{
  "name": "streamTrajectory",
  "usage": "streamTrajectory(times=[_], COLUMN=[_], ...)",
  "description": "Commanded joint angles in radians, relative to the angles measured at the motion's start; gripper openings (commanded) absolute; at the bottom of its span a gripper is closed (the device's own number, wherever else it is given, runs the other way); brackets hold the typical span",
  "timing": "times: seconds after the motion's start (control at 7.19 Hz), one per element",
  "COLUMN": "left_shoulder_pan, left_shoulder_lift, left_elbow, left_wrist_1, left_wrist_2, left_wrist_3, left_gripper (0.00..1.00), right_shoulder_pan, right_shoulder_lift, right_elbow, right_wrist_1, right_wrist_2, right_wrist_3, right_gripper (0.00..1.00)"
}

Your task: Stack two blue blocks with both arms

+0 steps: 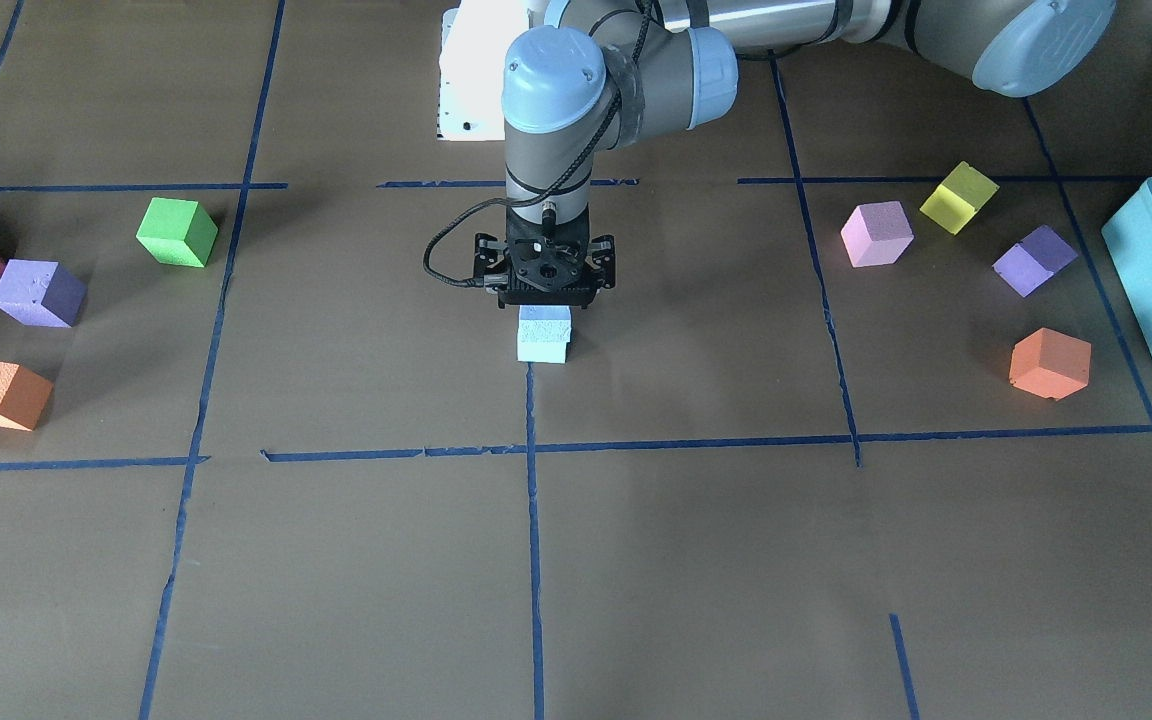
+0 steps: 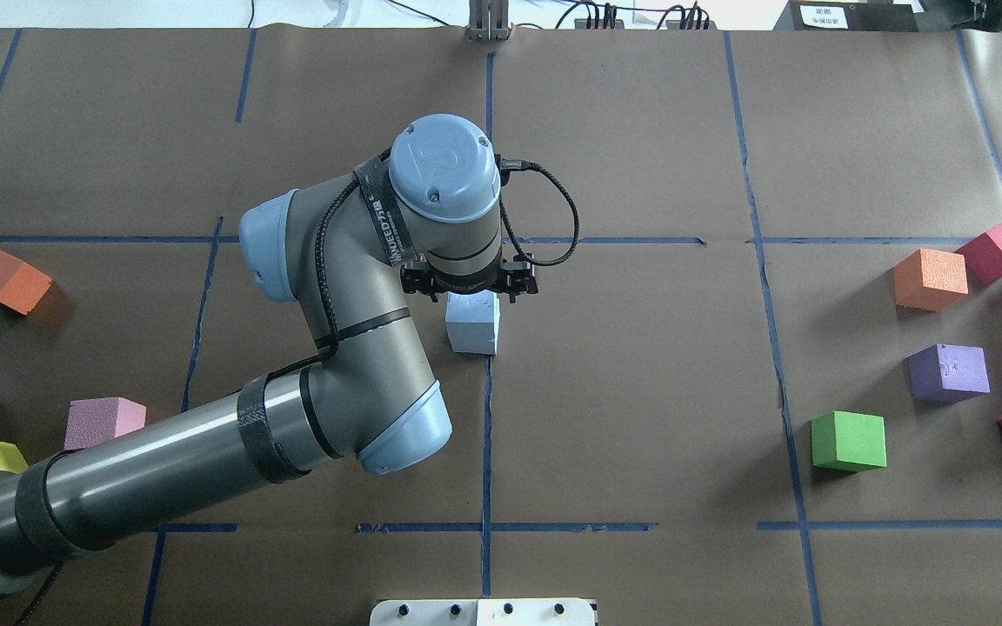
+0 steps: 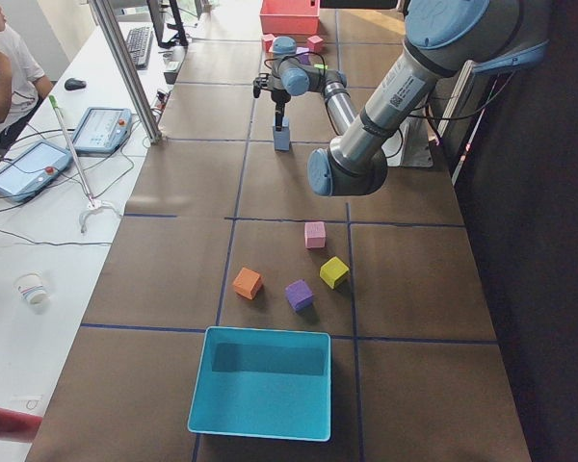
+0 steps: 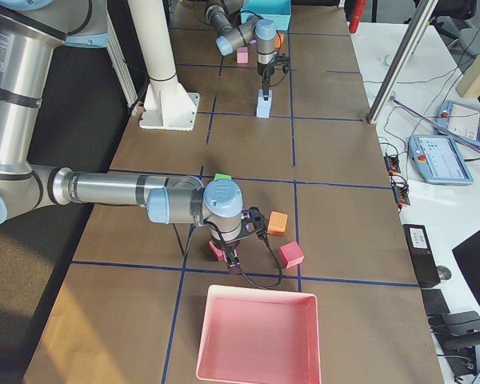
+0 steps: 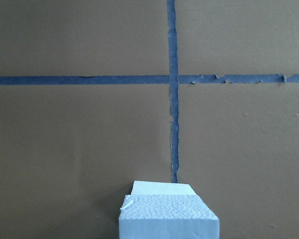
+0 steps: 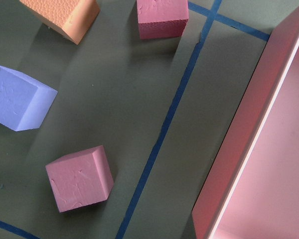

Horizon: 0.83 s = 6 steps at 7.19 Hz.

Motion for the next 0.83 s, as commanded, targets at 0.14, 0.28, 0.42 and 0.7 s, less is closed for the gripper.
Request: streamTrajectory(times=[0.14,0.28,0.42,0.7], left_shoulder_pan=[-0.072,-0.106,-0.150,-0.401], left_shoulder_lift=[0.102,0.238,0.392,0.732], left_elbow=[-0.186,-0.335,-0.461,-0.571], left_wrist_1=[0.125,0.159,0.158,0.129], left_wrist_2=[-0.119,-0.120,-0.123,-0.241], left_wrist_3=[0.104,0.209,0.346,0.726], left_gripper=[1.00,1.00,1.00,1.00], right_shoulder_pan=[0.000,0.000,0.000,0.000], right_shoulder_lift=[0.000,-0.002,-0.002,0.000], right_elbow=[-0.001,-0.001,-0.002,-0.013], right_wrist_1=[0.000,0.000,0.000,0.000], right_wrist_2=[0.002,0.002,0.002,0.003], right_wrist_3=[-0.003,-0.005,-0.003,0.005], right_gripper=[0.99,0.99,0.99,1.00])
